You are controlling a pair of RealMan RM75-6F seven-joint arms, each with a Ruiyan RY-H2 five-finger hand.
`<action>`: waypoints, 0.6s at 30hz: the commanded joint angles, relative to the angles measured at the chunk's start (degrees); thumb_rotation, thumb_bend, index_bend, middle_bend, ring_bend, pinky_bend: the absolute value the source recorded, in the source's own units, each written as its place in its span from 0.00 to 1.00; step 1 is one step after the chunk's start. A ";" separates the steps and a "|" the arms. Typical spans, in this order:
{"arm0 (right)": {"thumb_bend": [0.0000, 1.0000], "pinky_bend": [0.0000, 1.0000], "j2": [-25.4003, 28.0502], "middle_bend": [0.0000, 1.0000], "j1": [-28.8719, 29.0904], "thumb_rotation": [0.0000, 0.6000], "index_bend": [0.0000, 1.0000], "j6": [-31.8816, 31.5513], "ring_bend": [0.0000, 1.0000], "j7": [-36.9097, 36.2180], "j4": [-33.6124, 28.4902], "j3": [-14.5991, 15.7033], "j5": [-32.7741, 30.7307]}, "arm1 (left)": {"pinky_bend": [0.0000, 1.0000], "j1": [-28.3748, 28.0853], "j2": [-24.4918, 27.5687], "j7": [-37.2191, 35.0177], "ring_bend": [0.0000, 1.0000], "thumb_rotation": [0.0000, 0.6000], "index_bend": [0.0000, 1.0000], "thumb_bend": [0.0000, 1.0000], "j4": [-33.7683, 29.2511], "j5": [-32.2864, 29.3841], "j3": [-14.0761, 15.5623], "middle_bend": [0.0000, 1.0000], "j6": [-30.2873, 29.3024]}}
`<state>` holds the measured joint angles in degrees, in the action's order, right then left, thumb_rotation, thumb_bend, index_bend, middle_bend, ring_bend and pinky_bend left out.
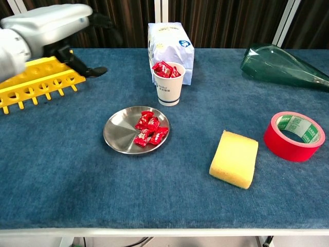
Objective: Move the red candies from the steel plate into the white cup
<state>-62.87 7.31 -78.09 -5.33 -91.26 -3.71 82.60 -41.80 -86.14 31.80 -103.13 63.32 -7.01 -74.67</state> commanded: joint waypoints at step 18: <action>0.28 0.00 -4.14 0.00 0.24 1.00 0.00 -2.45 0.00 8.64 3.65 -0.79 0.37 | 0.11 27.15 12.31 -19.92 0.00 0.41 0.16 0.11 13.84 22.15 18.72 0.07 -20.37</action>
<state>-66.93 7.48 -80.60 3.21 -87.58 -4.55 82.95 -15.74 -74.60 13.49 -90.42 84.89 11.82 -94.69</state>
